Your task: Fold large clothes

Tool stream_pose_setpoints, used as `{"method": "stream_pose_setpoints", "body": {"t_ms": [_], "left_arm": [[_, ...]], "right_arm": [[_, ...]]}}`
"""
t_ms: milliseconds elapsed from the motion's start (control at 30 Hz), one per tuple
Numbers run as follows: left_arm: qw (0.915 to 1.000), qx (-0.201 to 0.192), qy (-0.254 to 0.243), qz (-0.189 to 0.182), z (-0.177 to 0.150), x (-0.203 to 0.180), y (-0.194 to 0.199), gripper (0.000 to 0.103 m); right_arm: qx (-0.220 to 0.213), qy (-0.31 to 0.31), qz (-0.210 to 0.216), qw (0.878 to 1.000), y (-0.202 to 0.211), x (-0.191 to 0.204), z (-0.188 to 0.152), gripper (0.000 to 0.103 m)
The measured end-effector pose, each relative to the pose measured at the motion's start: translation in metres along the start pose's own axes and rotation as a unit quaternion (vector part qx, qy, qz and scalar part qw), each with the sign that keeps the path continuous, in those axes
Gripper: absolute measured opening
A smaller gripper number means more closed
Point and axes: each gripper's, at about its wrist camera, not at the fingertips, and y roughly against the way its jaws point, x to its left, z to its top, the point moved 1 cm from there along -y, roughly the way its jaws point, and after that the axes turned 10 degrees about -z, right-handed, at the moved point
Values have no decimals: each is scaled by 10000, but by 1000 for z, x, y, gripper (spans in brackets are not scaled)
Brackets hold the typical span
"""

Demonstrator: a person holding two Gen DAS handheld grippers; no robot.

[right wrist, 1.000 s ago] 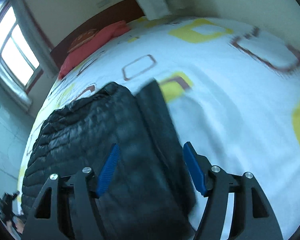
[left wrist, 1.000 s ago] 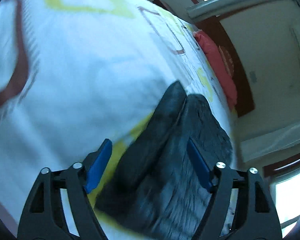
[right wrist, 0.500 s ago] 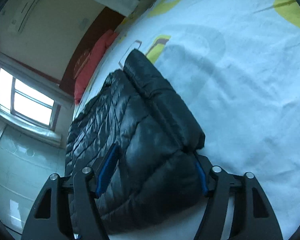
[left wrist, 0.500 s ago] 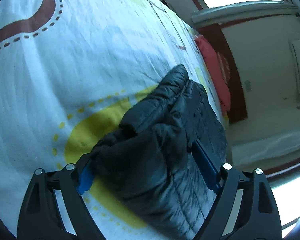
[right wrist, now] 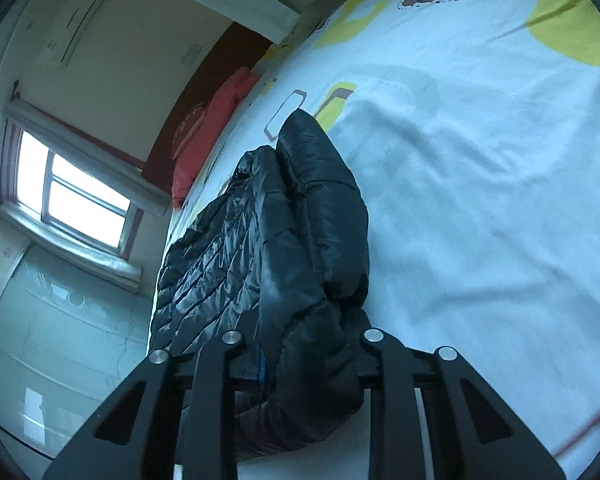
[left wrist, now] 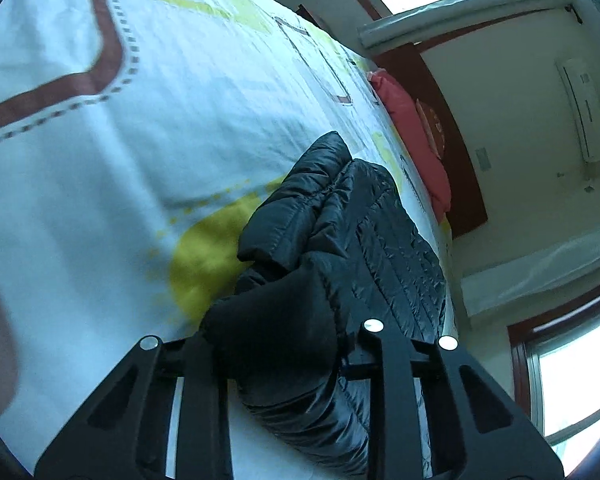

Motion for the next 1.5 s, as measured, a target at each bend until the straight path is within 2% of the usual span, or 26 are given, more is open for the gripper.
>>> {"method": "stream_pose_setpoints", "body": {"t_ms": [233, 367, 500, 567, 633, 733, 767, 800, 867, 900, 933, 1033, 1167, 1300, 1400, 1500], "left_arm": [[9999, 61, -64, 63, -24, 21, 61, 26], [9999, 127, -51, 71, -39, 35, 92, 26], [9998, 179, -16, 33, -44, 44, 107, 27], [9997, 242, -57, -16, -44, 47, 108, 32], [9997, 214, 45, 59, -43, 50, 111, 47], [9998, 88, 94, 166, -43, 53, 119, 65], [9998, 39, 81, 183, -42, 54, 121, 68], [9997, 30, 92, 214, -43, 57, 122, 69], [9995, 83, 162, 249, -43, 64, 119, 69], [9995, 79, 155, 266, -43, 67, 118, 63], [9996, 109, 113, 215, -43, 67, 115, 52], [9997, 158, 38, 202, -45, 67, 112, 47], [9995, 243, -45, 212, -42, 64, 118, 52], [9987, 209, -119, 454, -39, 65, 131, 64], [9979, 247, -199, 566, -35, 65, 139, 66], [9961, 264, -387, 752, -32, 59, 146, 66]], "right_arm": [[210, -8, 25, 9998, 46, -33, -42, 24], [277, -51, 49, 9996, 61, -46, -57, 24], [344, -39, 75, 9994, 67, -51, -64, 25], [388, -62, 120, 9992, 61, -52, -58, 29], [432, -231, 159, 9987, 60, -56, -55, 33], [330, -323, 101, 9989, 62, -60, -50, 45], [291, -345, 84, 9989, 64, -62, -52, 52], [246, -379, 65, 9990, 65, -65, -51, 54], [244, -360, 52, 9990, 64, -69, -50, 54], [212, -338, 41, 9992, 62, -70, -49, 54], [223, -318, 45, 9992, 62, -70, -51, 49], [290, -370, 91, 9989, 61, -74, -51, 47], [233, -300, 60, 9993, 71, -78, -46, 47], [124, -289, -26, 9995, 83, -89, -40, 47], [53, -210, -142, 9997, 90, -91, -37, 47], [-150, -4, -442, 9989, 102, -87, -31, 47]]}}
